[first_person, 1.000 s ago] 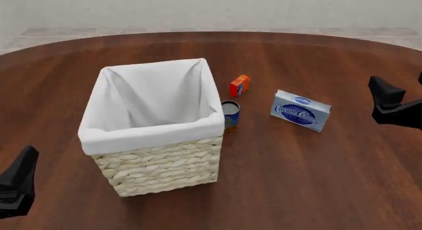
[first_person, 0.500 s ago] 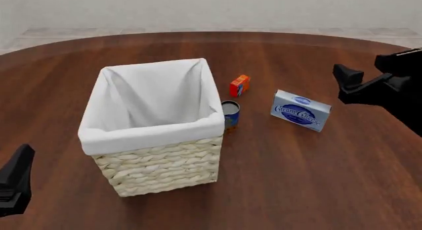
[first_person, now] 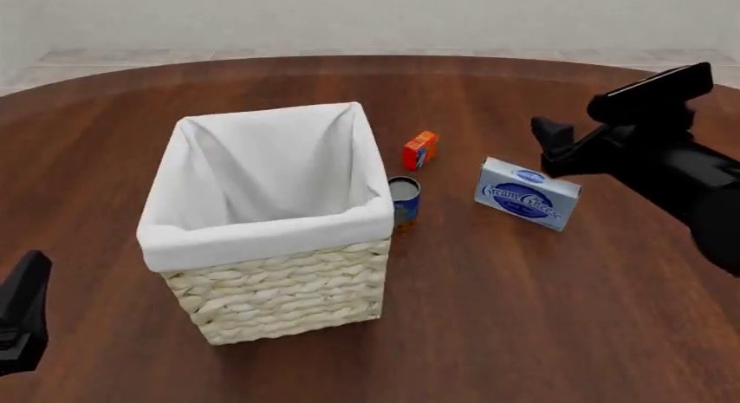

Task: Pick up the alphabet soup and put it in the basket.

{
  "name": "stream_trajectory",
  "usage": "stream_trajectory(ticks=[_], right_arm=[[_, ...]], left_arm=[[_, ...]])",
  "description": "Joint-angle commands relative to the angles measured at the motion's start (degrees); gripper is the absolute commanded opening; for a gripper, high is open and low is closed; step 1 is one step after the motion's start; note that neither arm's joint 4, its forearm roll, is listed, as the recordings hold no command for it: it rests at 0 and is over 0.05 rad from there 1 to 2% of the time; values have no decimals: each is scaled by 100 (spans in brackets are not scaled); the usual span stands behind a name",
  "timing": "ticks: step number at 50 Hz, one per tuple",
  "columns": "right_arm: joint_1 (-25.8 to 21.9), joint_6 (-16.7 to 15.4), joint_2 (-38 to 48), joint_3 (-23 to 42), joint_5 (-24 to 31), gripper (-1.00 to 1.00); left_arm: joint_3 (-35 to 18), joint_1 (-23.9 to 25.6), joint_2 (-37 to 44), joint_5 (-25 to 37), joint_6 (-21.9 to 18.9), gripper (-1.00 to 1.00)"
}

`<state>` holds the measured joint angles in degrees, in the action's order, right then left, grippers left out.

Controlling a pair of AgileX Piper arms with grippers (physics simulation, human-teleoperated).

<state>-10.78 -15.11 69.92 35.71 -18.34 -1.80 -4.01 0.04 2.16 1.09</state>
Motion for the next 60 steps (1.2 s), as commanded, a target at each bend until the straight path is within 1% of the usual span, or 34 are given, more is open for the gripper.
stream_trajectory(ticks=[1,6,19,20,24,29,45,56,59,60], right_arm=[[-259,-173,278,263,103,100],[-385,-291,417,407,168,100],[-673,-296,710,733,301,100],[-676,-361,751,740,277,100],[-754,-445,838,781,273,100],[-825,-483,973,839,260,100],[-967,-491,1344,1076,326,100],[-1199,-495,1474,1194,432,100],[-1234,-457,1502,1241,469,100],[-1269,-377,1524,1292,506,100]], left_arm=[[19,-86,0,-14,18,100],[56,-113,-3,-47,18,100],[100,-202,-3,-73,9,100],[108,-208,-3,-78,10,100],[126,-223,-3,-81,12,100],[121,-229,-3,-69,7,100],[118,-287,-3,-45,17,100],[82,-343,-3,-12,33,100],[74,-352,-3,-7,33,100],[70,-362,-3,-6,28,100]])
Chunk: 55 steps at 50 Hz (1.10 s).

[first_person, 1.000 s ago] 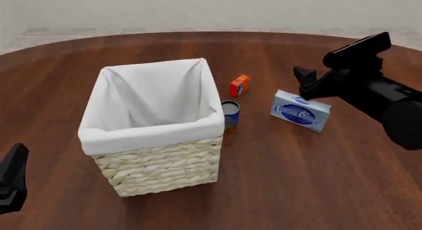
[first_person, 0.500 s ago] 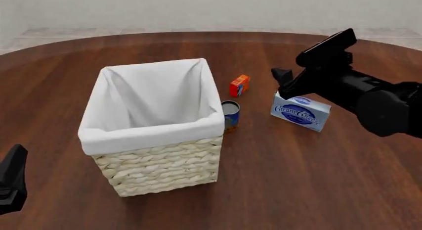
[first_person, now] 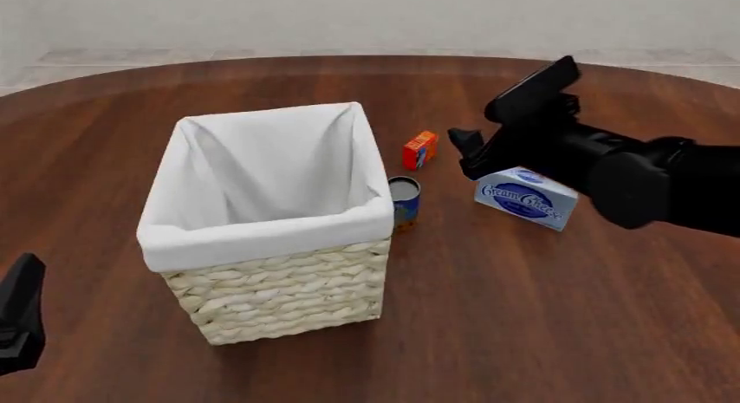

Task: Pick up the alphabet soup and put it in the basket.

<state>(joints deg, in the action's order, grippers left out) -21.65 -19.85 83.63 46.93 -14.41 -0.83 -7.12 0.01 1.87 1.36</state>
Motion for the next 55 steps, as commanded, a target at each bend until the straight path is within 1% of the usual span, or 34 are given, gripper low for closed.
stream_trajectory(ticks=[1,16,29,40,46,47,48,55], right_arm=[[-182,97,154,171,114,100],[-395,193,460,390,143,100],[-477,370,788,604,104,100],[-530,416,1082,744,100,100],[-505,340,1184,731,11,100],[-457,106,1217,675,-92,100],[-432,166,1272,729,-48,100],[-382,162,1429,795,-39,100]], left_arm=[[-27,-51,0,22,2,100],[-3,-125,0,10,1,100],[13,-150,0,15,-9,100],[41,-190,0,0,-20,100],[32,-206,0,11,-30,100],[34,-206,0,9,-29,100],[35,-209,0,8,-28,100],[41,-207,0,1,-38,100]])
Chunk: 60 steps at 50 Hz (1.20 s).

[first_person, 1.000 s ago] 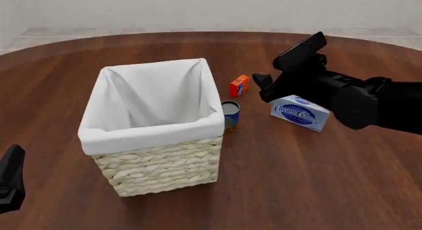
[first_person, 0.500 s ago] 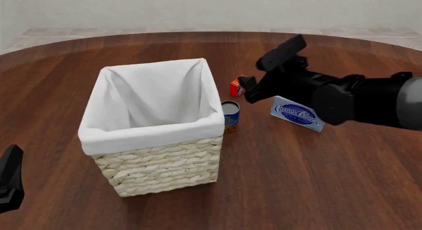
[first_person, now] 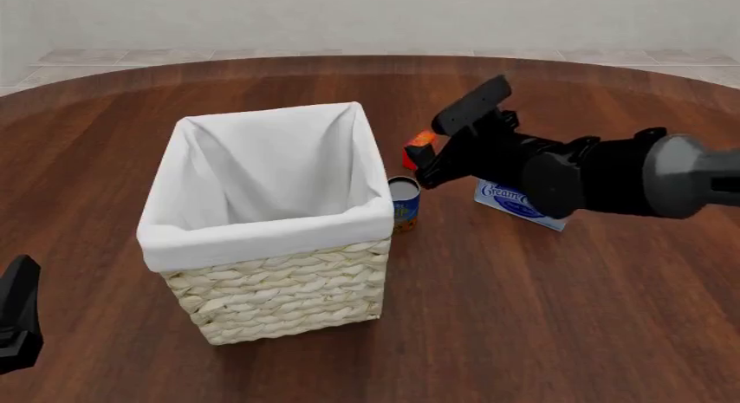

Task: Pick up the alphabet soup and put it in the basket.

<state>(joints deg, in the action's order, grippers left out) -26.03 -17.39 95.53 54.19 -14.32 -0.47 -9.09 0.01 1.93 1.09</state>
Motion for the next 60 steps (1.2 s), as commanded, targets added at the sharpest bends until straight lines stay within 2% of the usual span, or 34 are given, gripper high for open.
stream_trajectory(ticks=[1,16,31,60], right_arm=[[35,-82,238,64,-44,100],[-174,73,266,94,-3,100],[-69,-72,534,189,-102,100],[-289,98,700,245,-162,100]], left_arm=[[-3,-13,0,-3,-12,100],[36,-40,0,-17,-16,100],[25,-59,0,8,-32,100],[-15,-85,1,64,-50,100]])
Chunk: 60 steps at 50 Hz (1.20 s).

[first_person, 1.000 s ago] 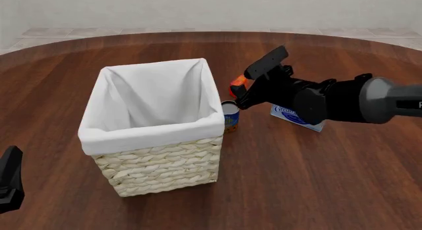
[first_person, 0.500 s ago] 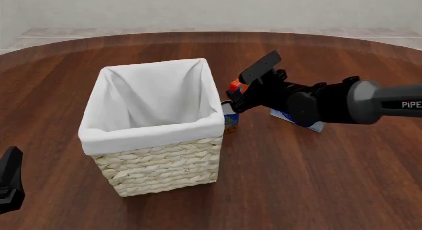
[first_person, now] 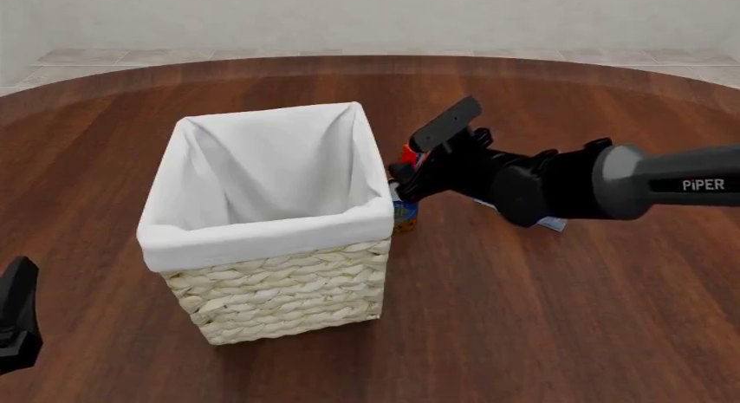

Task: Pick up the alphabet soup and put it in the basket.

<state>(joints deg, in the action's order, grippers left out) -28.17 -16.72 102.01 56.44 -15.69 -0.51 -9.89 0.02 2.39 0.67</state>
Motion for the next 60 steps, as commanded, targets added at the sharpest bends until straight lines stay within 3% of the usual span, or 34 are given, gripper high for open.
stream_trajectory(ticks=[1,60], right_arm=[[-73,40,68,33,-24,100],[-50,278,766,430,-30,100]], left_arm=[[-17,-4,0,21,-10,100],[11,-31,114,-95,-48,100]])
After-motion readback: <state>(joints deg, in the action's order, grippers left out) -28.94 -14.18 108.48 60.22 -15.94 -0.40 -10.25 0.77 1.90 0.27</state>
